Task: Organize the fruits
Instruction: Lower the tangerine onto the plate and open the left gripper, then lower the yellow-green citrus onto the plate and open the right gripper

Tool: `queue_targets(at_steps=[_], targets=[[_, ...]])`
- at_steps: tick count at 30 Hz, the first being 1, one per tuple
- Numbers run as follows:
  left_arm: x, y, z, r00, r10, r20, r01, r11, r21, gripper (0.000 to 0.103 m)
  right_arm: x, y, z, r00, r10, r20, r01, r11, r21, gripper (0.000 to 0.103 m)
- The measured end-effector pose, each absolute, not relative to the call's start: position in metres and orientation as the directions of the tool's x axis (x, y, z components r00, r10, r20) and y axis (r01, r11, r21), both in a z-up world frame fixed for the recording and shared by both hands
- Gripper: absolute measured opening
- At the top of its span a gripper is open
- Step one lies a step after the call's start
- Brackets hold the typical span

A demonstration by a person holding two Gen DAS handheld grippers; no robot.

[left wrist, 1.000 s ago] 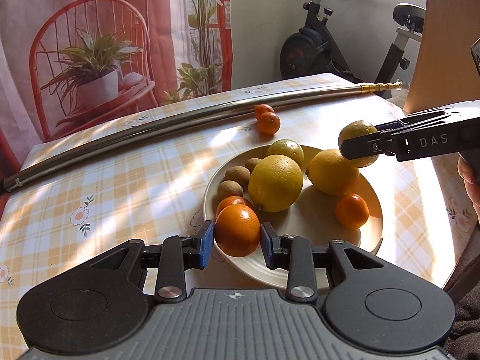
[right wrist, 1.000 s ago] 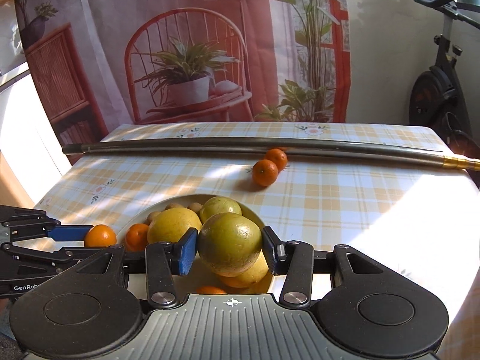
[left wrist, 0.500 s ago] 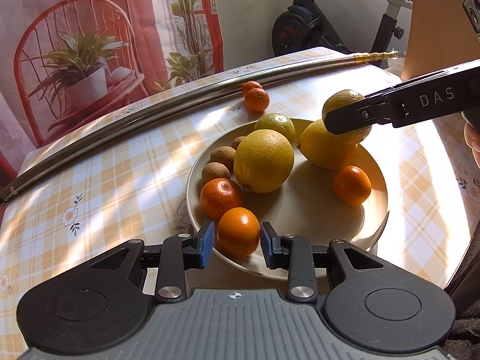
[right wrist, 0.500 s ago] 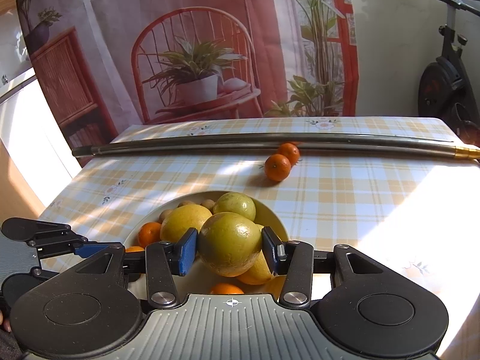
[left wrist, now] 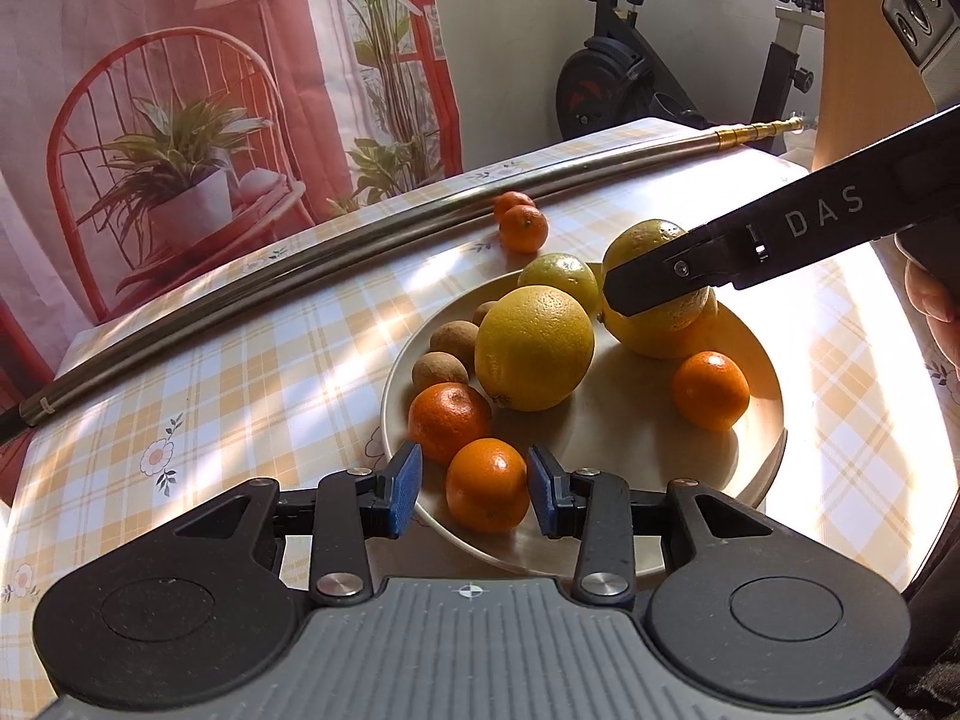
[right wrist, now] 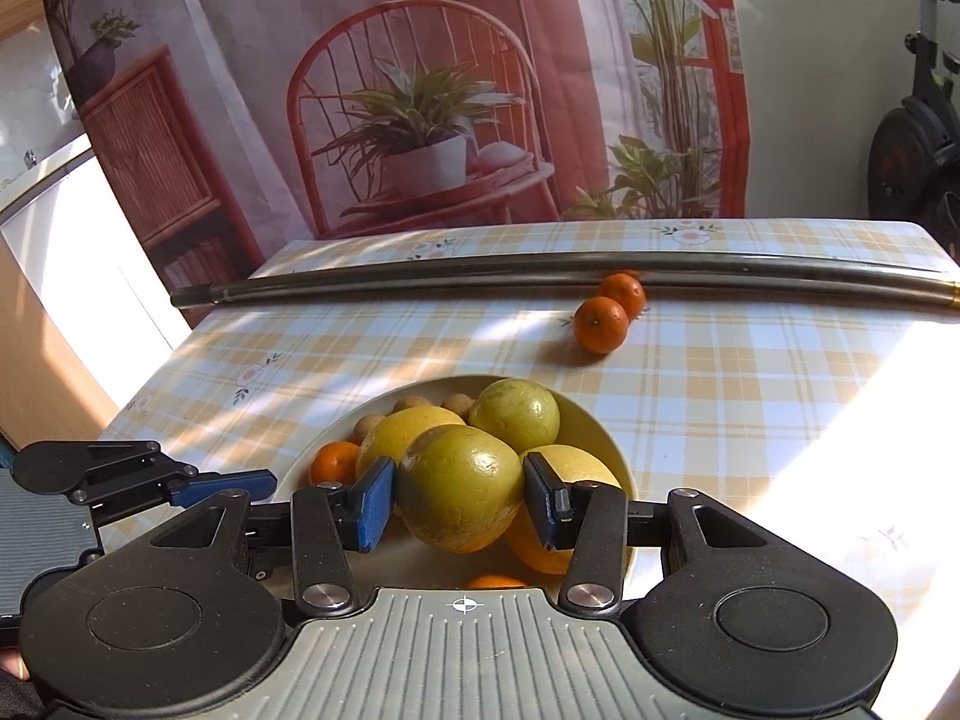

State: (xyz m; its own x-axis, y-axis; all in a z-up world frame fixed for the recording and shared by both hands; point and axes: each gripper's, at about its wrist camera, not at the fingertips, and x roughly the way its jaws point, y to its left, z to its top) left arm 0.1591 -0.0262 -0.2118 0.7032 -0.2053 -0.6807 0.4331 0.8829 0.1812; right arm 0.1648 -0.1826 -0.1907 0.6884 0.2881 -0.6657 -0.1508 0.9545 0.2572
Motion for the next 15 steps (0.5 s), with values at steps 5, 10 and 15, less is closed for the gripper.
queue_targets(at_steps=[5, 10, 15], targets=[[0.1581, -0.0239, -0.2121, 0.713, -0.202, -0.671, 0.404, 0.901, 0.159, 0.041, 0.1672, -0.1791, -0.1910, 0.685, 0.281, -0.672, -0.159, 0.958, 0.238, 0.043], [0.1559, -0.0252, -0.2144, 0.711, -0.205, -0.673, 0.405, 0.901, 0.153, 0.041, 0.1668, -0.1776, -0.1916, 0.681, 0.285, -0.674, -0.161, 0.957, 0.242, 0.042], [0.1560, -0.0237, -0.2163, 0.700, -0.207, -0.684, 0.403, 0.905, 0.139, 0.041, 0.1654, -0.1806, -0.1913, 0.686, 0.271, -0.676, -0.147, 0.961, 0.236, 0.035]])
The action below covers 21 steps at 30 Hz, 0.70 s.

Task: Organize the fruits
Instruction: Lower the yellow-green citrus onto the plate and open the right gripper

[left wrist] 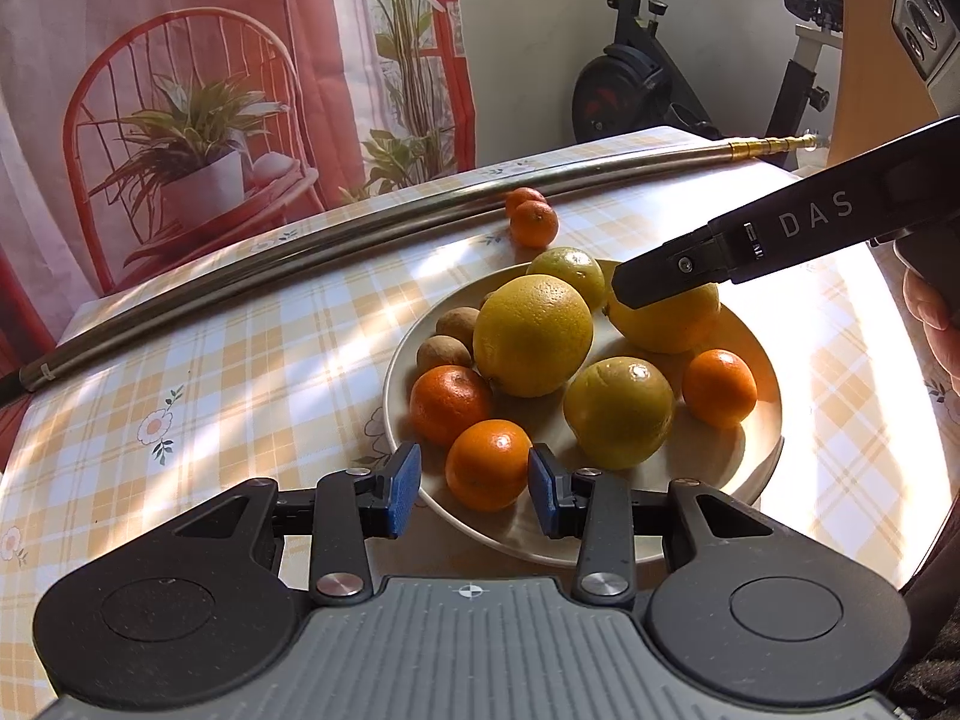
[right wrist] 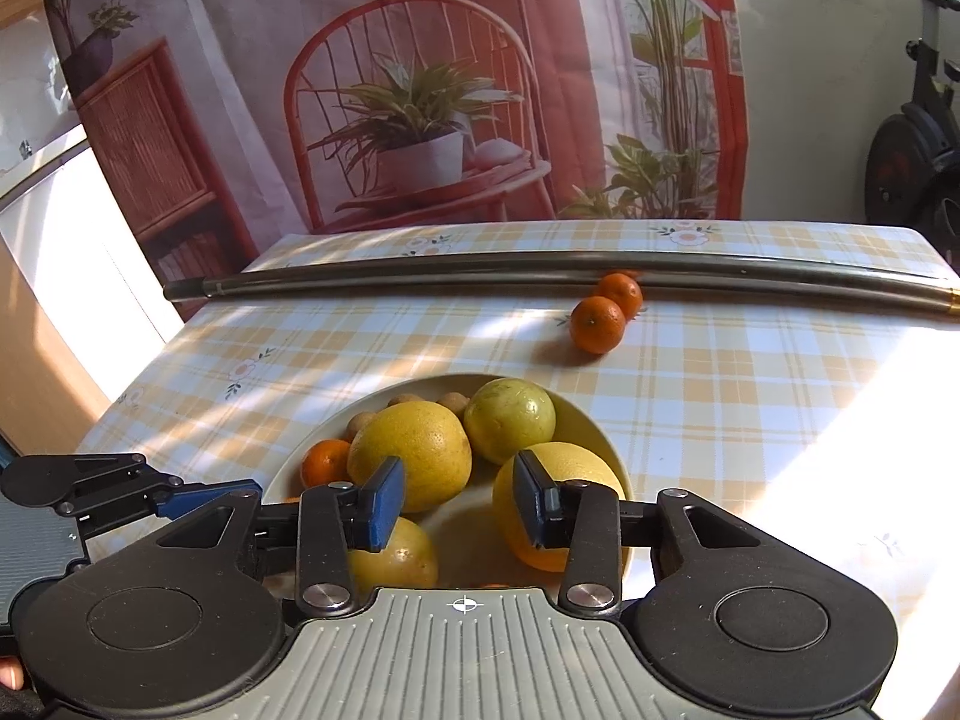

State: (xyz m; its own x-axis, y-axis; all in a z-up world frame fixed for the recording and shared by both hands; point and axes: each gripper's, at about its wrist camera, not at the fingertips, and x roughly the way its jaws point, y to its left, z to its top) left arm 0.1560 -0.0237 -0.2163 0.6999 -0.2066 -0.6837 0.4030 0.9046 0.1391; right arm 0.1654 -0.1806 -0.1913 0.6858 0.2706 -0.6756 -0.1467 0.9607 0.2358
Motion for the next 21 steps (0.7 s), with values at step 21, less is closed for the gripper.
queue_targets(at_steps=[21], targets=[[0.155, -0.023, -0.218, 0.692, -0.210, -0.691, 0.407, 0.903, 0.134, 0.041, 0.163, -0.214, -0.188, 0.729, 0.140, -0.670, 0.000, 0.979, 0.205, 0.034]])
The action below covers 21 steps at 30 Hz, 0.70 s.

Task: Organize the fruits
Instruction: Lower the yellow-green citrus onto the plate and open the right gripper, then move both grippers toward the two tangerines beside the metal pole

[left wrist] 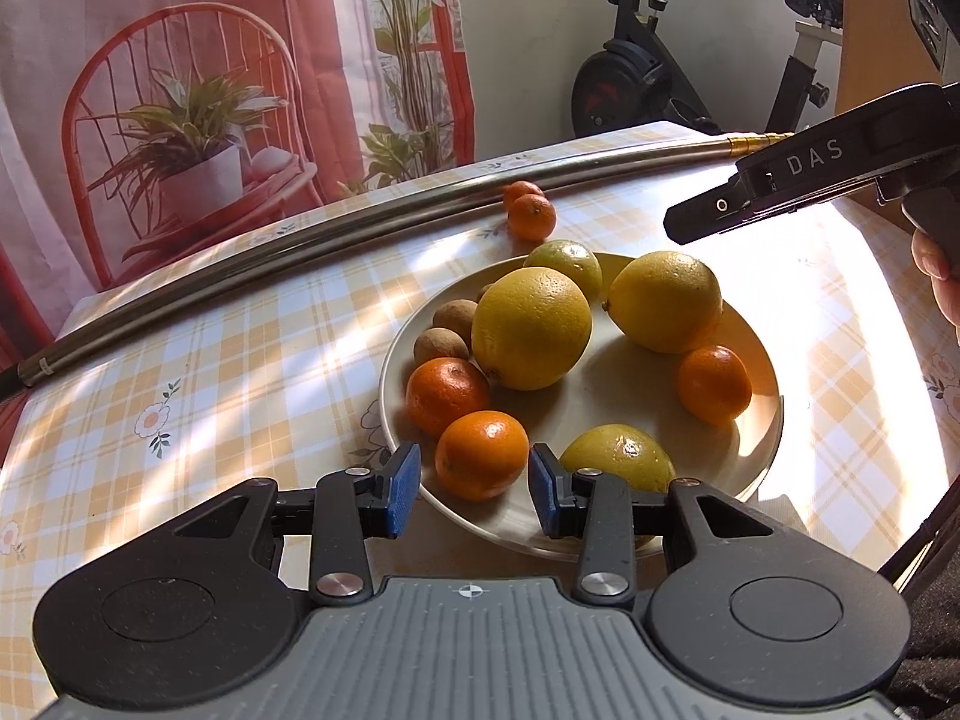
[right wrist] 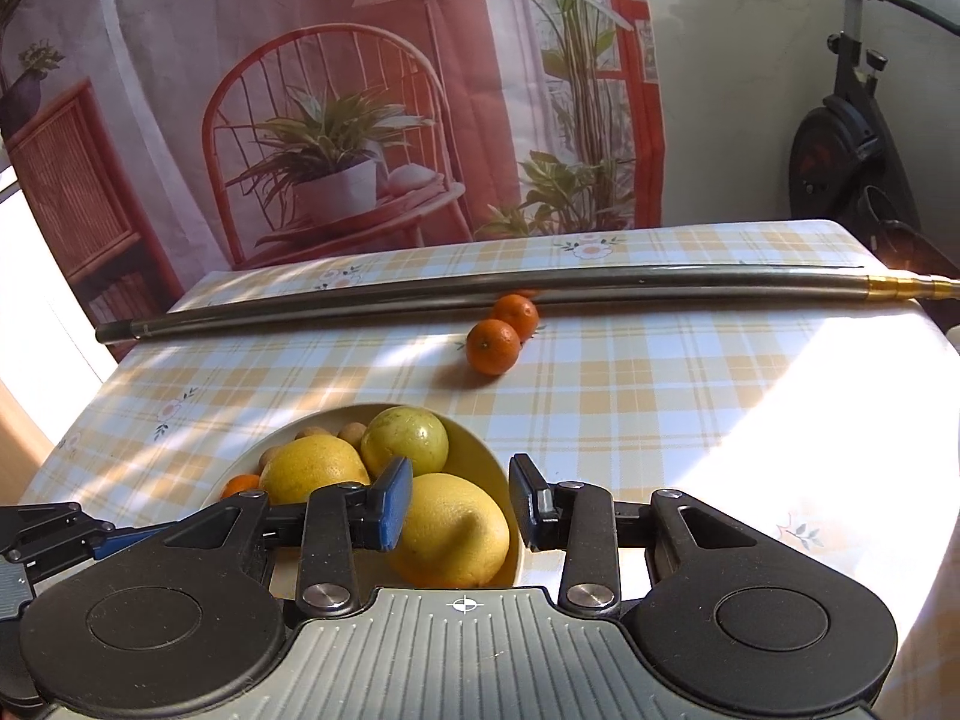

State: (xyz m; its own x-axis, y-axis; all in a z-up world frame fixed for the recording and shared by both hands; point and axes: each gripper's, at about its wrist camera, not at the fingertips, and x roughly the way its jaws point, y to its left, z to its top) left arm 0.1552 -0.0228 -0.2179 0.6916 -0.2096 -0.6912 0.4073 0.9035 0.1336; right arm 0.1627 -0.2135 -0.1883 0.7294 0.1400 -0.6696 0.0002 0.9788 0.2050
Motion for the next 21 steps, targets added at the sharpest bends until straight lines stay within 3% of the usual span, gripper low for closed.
queue_targets(at_steps=[13, 21], targets=[[0.161, -0.037, -0.222, 0.596, -0.300, -0.745, 0.557, 0.823, 0.114, 0.044, 0.159, -0.223, -0.183, 0.748, 0.128, -0.651, 0.024, 0.976, 0.218, 0.034], [0.156, -0.044, -0.221, 0.619, -0.290, -0.730, 0.555, 0.819, 0.146, 0.044, 0.153, -0.235, -0.184, 0.755, 0.117, -0.645, 0.047, 0.972, 0.232, 0.034]])
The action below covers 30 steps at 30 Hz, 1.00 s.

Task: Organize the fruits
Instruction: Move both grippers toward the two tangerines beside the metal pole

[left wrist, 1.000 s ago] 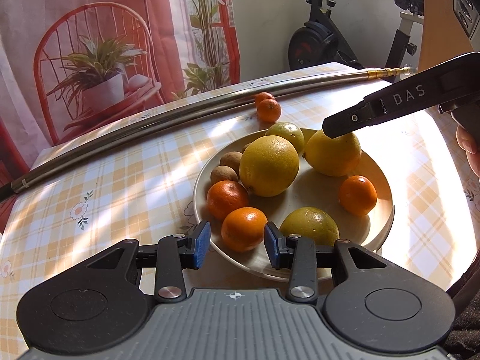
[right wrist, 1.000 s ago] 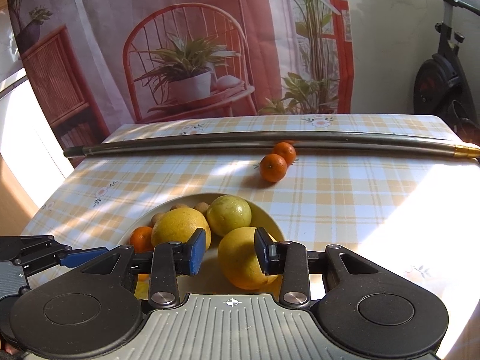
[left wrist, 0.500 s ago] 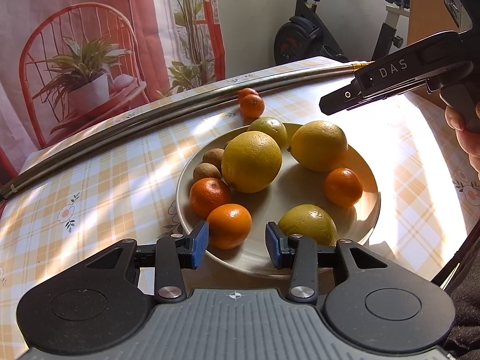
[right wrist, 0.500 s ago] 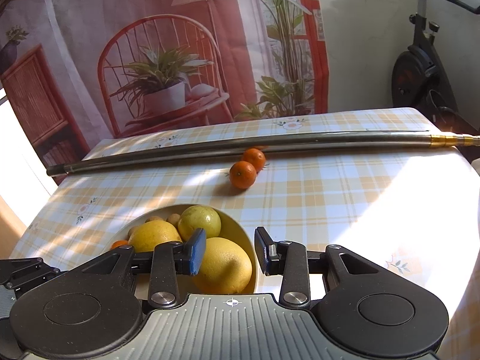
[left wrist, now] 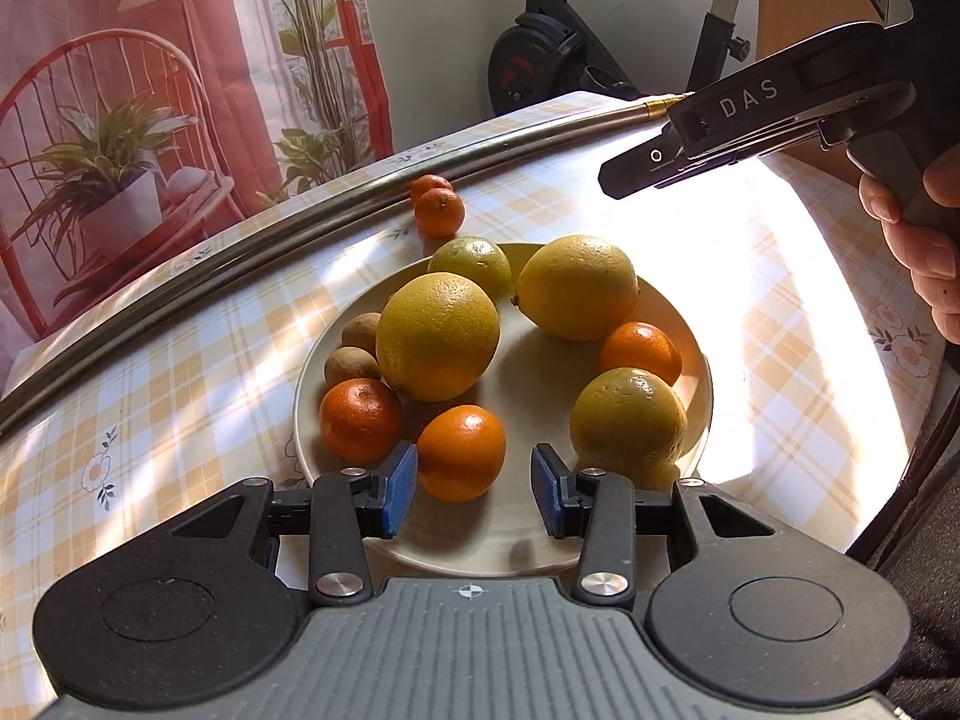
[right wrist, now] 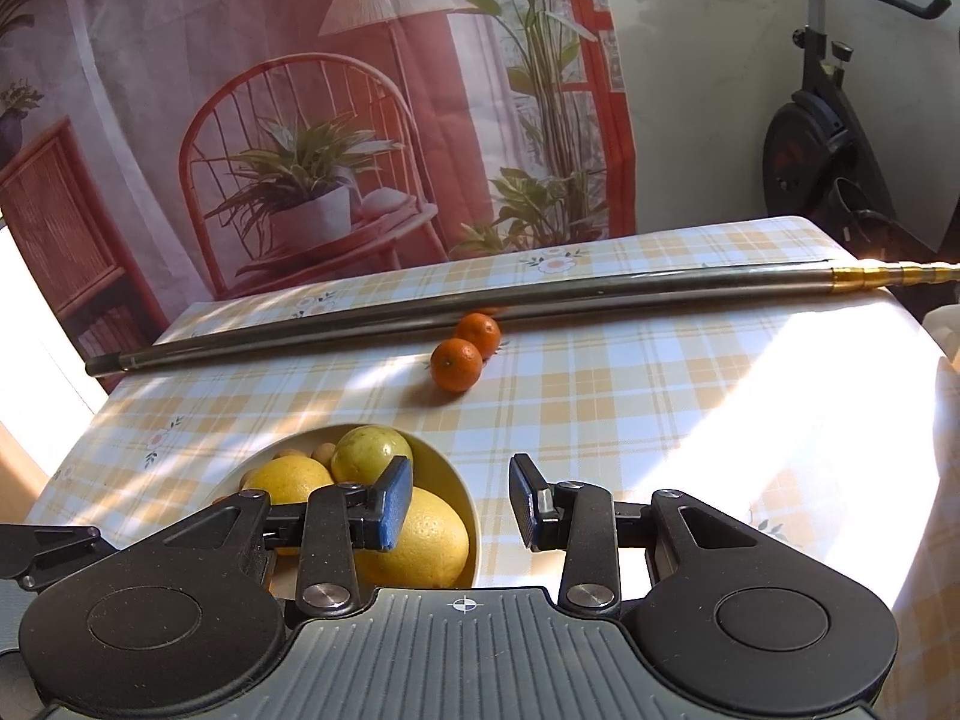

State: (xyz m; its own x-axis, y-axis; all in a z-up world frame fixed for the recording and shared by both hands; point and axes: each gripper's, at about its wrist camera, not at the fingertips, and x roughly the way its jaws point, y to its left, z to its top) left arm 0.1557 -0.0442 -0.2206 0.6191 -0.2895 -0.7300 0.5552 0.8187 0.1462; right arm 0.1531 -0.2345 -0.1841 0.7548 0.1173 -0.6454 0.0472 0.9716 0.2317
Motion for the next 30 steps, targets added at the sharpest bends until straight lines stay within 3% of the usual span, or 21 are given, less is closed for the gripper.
queue_targets(at_steps=[15, 30], targets=[[0.166, -0.026, -0.218, 0.663, -0.189, -0.725, 0.419, 0.896, 0.150, 0.053, 0.149, -0.239, -0.187, 0.757, 0.120, -0.643, 0.062, 0.965, 0.254, 0.034], [0.169, -0.018, -0.206, 0.678, -0.222, -0.701, 0.417, 0.901, 0.118, 0.054, 0.150, -0.239, -0.186, 0.759, 0.117, -0.641, 0.063, 0.966, 0.250, 0.034]])
